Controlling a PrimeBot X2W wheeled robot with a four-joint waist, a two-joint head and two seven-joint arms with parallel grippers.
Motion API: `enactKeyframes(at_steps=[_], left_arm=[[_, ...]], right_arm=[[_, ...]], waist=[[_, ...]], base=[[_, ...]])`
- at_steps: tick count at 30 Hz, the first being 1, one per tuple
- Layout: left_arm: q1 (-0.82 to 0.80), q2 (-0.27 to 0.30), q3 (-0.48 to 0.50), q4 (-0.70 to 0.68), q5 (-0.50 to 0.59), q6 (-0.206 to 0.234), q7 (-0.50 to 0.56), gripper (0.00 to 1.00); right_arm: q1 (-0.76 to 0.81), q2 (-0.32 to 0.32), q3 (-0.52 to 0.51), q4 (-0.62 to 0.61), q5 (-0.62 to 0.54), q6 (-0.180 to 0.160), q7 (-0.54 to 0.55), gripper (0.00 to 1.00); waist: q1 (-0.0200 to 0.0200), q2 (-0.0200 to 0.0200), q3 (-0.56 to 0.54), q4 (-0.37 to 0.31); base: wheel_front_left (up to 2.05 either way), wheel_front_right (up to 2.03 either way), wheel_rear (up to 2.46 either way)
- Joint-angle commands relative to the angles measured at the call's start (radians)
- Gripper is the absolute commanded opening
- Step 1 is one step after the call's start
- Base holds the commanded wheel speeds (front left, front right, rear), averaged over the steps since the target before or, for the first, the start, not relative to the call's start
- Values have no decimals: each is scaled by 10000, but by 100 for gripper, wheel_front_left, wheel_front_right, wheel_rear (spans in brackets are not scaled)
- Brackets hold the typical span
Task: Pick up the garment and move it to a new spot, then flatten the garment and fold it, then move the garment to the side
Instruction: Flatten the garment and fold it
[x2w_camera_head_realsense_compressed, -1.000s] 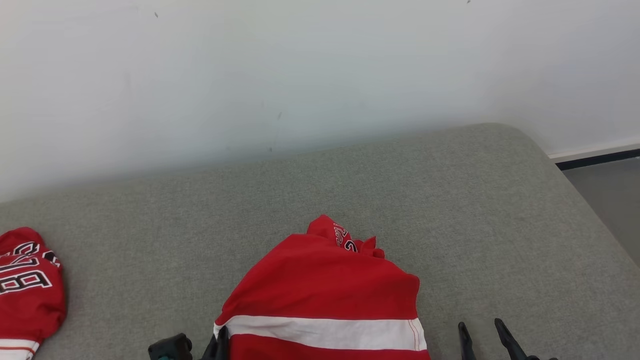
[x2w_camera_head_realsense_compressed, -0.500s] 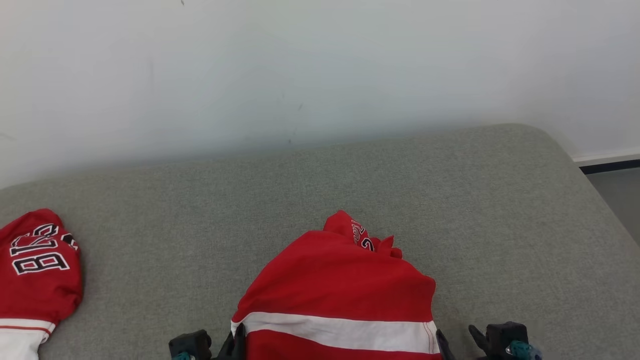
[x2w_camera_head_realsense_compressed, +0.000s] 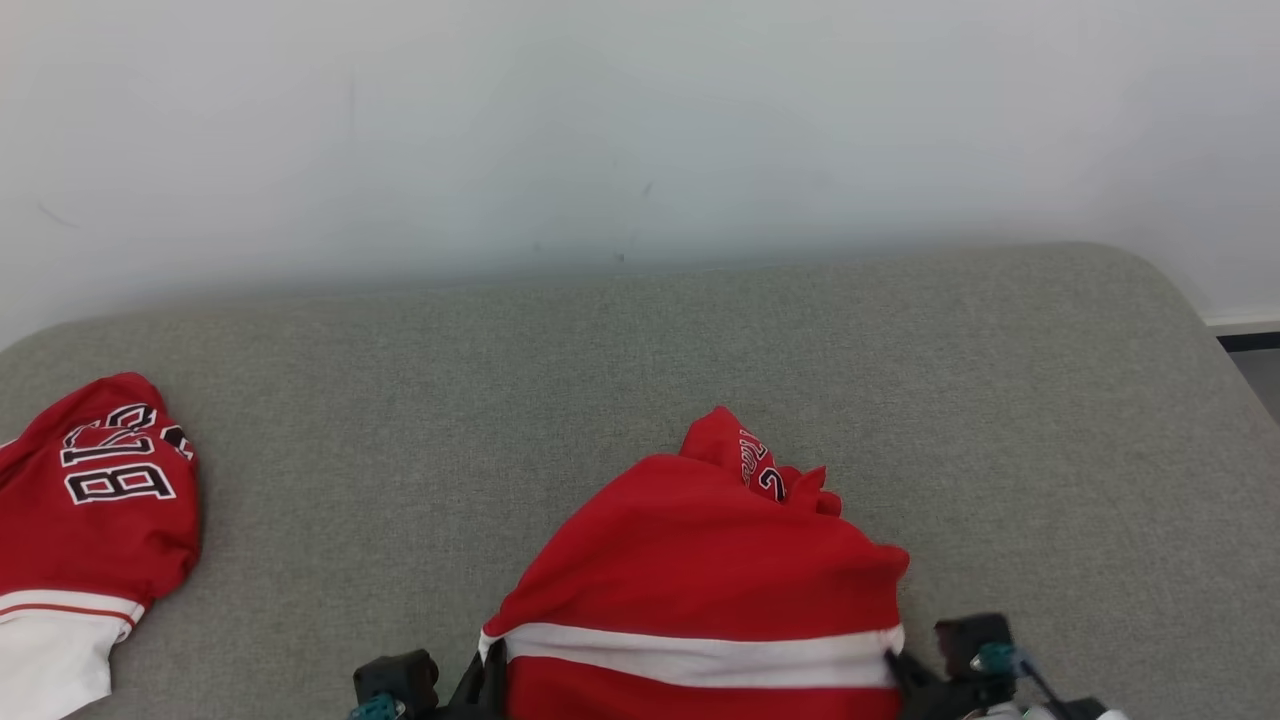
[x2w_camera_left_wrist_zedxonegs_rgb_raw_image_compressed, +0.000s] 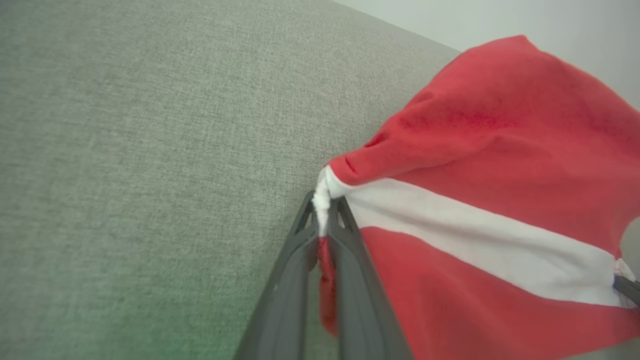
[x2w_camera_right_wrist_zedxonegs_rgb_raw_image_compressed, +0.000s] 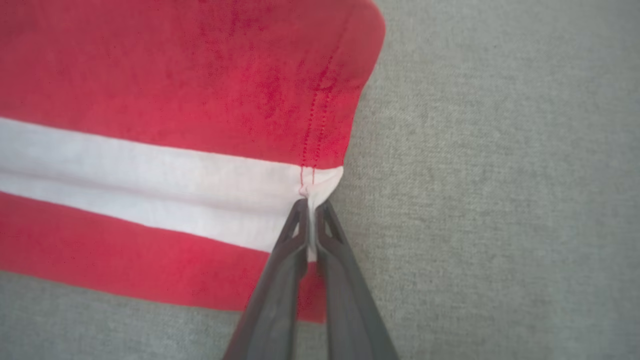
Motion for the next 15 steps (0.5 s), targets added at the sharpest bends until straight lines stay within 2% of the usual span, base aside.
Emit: enactKeyframes(at_steps=[1,6,10,12,13,14,15], left_arm=[[-165,-2,40,-116,163,-63,-54,0],[-702,-42,342,-1093,691,12,-57,0],[-829,-106,819,-2542,1275,108,-46,0],[-485,-140,849,-2963,1425,178,-40,0],[-222,-151,729,-2961,1422,163,-39,34],[-42,-167,597,-2939,1410,117,0,50],[127,-174,475,-2859,1325,68,88,95]], right_arm=[[-199,-47,-236,-133,-134,8,-243,0],[-945,-34,-682,-1050,-267,8,-1316,0],[-1440,-30,-1311,-2200,-400,8,-2435,0],[-1319,-33,-1711,-2514,-553,8,-2509,0],[-1155,-25,-1873,-2508,-638,8,-2314,0],[-979,-22,-1983,-2410,-714,8,-2099,0],[-809,-27,-2064,-2275,-840,8,-1861,0]], waist=[[0,-1,-14,49],[0,-1,-152,111],[0,-1,-290,104],[0,-1,-348,105],[0,-1,-369,101],[0,-1,-378,98],[0,-1,-377,102]], base=[[0,0,0],[0,0,0],[0,0,0],[0,0,0],[0,0,0],[0,0,0],[0,0,0]])
